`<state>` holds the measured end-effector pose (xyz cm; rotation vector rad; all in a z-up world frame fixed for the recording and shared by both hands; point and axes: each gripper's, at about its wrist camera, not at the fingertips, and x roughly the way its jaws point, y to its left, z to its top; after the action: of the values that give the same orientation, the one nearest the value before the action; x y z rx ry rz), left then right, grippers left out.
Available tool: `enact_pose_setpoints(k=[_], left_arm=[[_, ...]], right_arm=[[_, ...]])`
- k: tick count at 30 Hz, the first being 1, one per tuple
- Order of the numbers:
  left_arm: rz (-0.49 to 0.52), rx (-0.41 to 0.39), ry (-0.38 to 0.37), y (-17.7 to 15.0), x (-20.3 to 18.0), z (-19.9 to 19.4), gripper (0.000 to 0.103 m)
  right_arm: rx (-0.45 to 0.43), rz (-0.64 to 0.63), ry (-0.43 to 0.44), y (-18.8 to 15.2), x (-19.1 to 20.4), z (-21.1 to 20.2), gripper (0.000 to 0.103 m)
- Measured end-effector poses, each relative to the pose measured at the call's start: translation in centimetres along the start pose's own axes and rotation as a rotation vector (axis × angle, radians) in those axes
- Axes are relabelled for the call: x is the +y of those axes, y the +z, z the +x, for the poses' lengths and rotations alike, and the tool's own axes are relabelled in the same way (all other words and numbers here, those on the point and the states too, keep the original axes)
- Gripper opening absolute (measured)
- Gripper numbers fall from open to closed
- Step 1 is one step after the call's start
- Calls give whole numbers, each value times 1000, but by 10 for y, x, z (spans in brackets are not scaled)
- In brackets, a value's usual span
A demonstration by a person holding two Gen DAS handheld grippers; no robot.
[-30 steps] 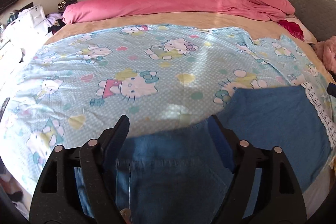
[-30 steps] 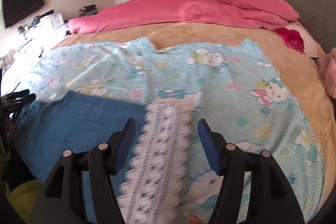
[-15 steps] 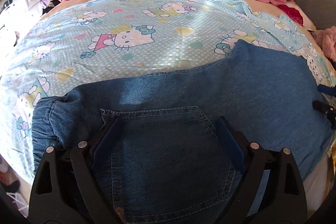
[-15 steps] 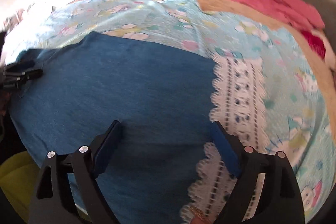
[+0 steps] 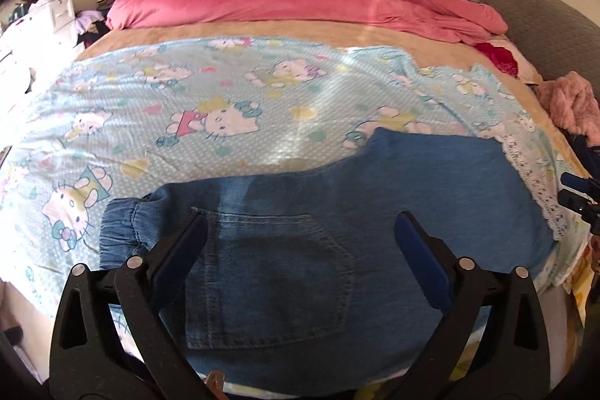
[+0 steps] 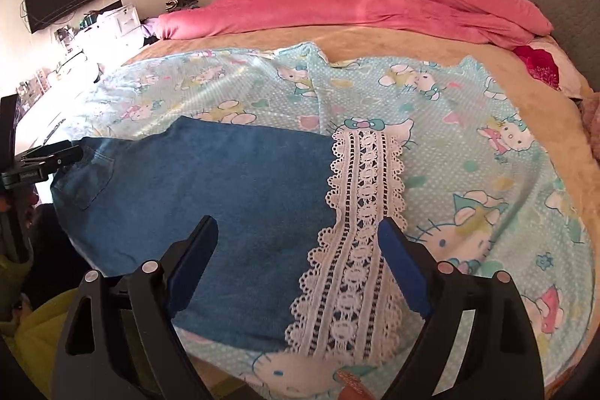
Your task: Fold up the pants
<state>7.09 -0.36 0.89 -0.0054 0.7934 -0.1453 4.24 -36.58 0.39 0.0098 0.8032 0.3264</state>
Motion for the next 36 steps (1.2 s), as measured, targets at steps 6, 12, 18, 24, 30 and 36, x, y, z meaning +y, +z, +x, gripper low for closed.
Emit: enact_pose_setpoints(k=[6, 12, 18, 24, 30, 36], left_arm=[[46, 6, -70, -8, -29, -15, 93], [107, 50, -111, -25, -59, -13, 93], [189, 145, -107, -46, -80, 8, 93], [200, 281, -102, -69, -78, 39, 93], [196, 249, -110, -66, -79, 27, 93], [206, 157, -115, -50, -87, 7, 93]], right_arm=[[-26, -37, 25, -10, 21, -21, 86], [-12, -89, 44, -19, 47, -18, 86], [53, -103, 43, -32, 57, 0, 86], [169, -35, -2, -58, 36, 22, 86], [68, 9, 53, -52, 26, -2, 86], [7, 53, 12, -42, 6, -23, 86]])
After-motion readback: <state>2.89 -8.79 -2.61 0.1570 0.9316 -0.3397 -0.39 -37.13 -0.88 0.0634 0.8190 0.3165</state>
